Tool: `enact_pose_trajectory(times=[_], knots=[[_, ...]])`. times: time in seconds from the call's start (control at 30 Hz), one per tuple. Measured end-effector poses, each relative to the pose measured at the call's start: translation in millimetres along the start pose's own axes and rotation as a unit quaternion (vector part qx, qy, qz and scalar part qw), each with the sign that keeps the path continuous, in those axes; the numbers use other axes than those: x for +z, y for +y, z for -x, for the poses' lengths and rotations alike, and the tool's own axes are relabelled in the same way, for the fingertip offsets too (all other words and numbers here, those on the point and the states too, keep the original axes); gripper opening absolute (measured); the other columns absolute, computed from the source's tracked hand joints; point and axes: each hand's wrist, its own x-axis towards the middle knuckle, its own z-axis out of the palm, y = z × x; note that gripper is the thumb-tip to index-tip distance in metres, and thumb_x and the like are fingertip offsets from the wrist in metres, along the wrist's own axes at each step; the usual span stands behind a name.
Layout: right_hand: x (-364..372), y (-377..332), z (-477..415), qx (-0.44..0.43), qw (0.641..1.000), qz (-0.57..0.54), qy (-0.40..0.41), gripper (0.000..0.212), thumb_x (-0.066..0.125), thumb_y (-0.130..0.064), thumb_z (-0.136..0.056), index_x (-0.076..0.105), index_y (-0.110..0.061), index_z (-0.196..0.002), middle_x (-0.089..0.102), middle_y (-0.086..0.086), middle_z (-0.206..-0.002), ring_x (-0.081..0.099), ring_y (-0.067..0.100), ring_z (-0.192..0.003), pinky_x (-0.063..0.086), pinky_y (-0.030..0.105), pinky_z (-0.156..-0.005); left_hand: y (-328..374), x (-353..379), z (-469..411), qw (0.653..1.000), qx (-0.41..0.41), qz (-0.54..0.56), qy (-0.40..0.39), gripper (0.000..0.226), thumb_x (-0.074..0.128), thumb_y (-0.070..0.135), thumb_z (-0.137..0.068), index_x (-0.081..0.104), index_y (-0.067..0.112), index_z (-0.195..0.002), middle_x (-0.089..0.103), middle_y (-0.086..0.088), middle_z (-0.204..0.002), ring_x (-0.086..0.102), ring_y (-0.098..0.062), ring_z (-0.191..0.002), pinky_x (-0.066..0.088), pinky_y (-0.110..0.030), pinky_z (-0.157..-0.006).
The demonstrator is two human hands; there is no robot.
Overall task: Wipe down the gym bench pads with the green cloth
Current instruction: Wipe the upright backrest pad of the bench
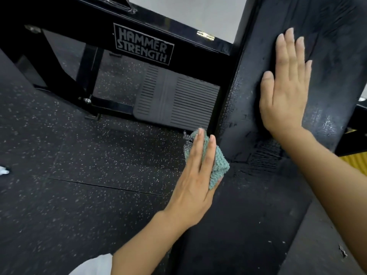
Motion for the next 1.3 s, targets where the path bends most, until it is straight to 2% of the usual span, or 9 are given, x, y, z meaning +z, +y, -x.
enact_pose_trajectory(times=[0.13,0.37,0.47,0.6,0.7,1.0,1.3], knots=[[1,-12,45,-0.001,1.0,-0.013,-0.021,0.055,0.031,-0.022,-0.101,0.019,-0.015,-0.154,0.014,0.003,-0.162,0.006,0.021,-0.15,0.005,0.046,-0.121,1,1,-9,1.0,0.01,0.009,0.018,0.073,0.036,0.025,-0.1,-0.013,0.017,-0.153,-0.024,-0.003,-0.161,-0.015,-0.019,-0.15,0.013,-0.047,-0.122],[4,-29,156,0.003,0.998,-0.014,-0.068,0.053,0.028,-0.026,-0.101,0.021,-0.016,-0.152,0.014,-0.001,-0.161,0.009,0.021,-0.15,0.005,0.044,-0.121,-5,1,-10,1.0,0.026,0.003,0.014,0.072,0.036,0.028,-0.1,-0.012,0.015,-0.152,-0.021,-0.006,-0.162,-0.013,-0.019,-0.15,0.011,-0.042,-0.123],[9,-32,183,0.021,0.998,0.002,-0.066,0.052,0.02,-0.031,-0.102,0.018,-0.019,-0.153,0.015,-0.004,-0.16,0.011,0.018,-0.149,0.006,0.042,-0.121,-5,-3,-13,1.0,0.03,0.003,0.004,0.071,0.035,0.031,-0.1,-0.011,0.015,-0.152,-0.019,-0.006,-0.162,-0.013,-0.017,-0.15,0.008,-0.038,-0.123],[13,-33,184,0.03,0.997,0.012,-0.064,0.054,0.02,-0.029,-0.1,0.018,-0.019,-0.153,0.015,-0.007,-0.159,0.011,0.017,-0.149,0.006,0.041,-0.121,-2,-13,-33,0.999,0.035,0.008,0.003,0.069,0.034,0.031,-0.1,-0.007,0.014,-0.153,-0.015,-0.007,-0.163,-0.014,-0.015,-0.15,0.002,-0.031,-0.123],[14,-33,184,0.029,0.998,0.016,-0.06,0.055,0.02,-0.028,-0.099,0.017,-0.019,-0.153,0.015,-0.007,-0.159,0.01,0.017,-0.149,0.008,0.043,-0.121,-3,-11,-38,0.999,0.034,0.031,0.011,0.069,0.035,0.028,-0.1,-0.007,0.016,-0.152,-0.017,-0.005,-0.163,-0.014,-0.015,-0.15,0.003,-0.033,-0.123],[15,-32,185,0.027,0.998,0.025,-0.058,0.055,0.019,-0.029,-0.099,0.017,-0.017,-0.152,0.015,-0.005,-0.159,0.009,0.017,-0.149,0.009,0.045,-0.12,-16,6,10,0.998,0.027,0.058,0.007,0.072,0.038,0.022,-0.099,-0.011,0.019,-0.152,-0.019,-0.005,-0.162,-0.012,-0.019,-0.15,0.002,-0.026,-0.121],[16,-34,185,0.032,0.998,0.028,-0.049,0.055,0.02,-0.029,-0.098,0.019,-0.017,-0.152,0.019,-0.002,-0.159,0.008,0.015,-0.149,0.007,0.042,-0.121,-24,23,73,0.996,-0.005,0.085,-0.018,0.075,0.037,0.017,-0.097,-0.01,0.028,-0.154,-0.019,-0.001,-0.163,-0.011,-0.02,-0.151,0.003,-0.027,-0.121]])
